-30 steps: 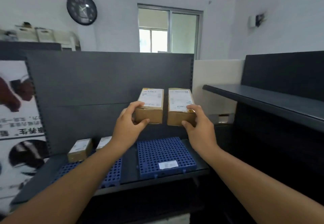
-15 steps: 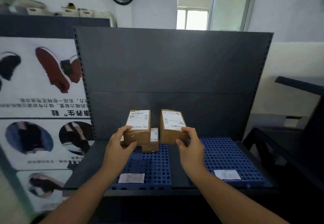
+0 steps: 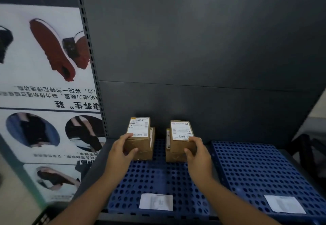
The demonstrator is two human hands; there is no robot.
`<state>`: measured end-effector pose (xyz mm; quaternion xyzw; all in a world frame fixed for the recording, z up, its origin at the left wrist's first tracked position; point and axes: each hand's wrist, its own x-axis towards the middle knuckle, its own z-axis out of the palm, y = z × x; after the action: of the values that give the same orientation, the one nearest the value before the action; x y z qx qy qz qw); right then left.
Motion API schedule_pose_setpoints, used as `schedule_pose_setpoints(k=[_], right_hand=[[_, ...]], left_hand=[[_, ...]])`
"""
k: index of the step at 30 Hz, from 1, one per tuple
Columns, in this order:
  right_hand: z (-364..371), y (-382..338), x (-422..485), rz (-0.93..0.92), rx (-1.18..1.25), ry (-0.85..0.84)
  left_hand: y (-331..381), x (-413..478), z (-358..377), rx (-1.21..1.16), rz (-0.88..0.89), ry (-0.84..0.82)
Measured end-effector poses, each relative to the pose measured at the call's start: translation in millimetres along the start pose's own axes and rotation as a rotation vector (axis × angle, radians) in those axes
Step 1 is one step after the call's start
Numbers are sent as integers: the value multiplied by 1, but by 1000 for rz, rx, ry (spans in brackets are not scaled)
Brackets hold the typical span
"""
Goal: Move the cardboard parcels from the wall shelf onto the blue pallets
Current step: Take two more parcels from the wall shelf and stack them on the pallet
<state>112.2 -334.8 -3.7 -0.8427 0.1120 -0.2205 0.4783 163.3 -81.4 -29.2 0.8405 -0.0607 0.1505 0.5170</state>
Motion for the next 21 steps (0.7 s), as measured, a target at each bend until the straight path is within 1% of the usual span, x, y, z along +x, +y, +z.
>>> schedule_pose_setpoints(k=[8,14,17,21], right_hand=[[18,20,17,-37,-73,-2],[16,16,18,-60,-100,-80],[8,14,18,-66,-81,-100],[-17,5,22,-71,-67,-74]], left_hand=[[-20,18,16,-35,11,-45],[-15,20,15,-46,13,-74],[-7,14,9,-3,18,-60],[14,12,4,112,102,-18]])
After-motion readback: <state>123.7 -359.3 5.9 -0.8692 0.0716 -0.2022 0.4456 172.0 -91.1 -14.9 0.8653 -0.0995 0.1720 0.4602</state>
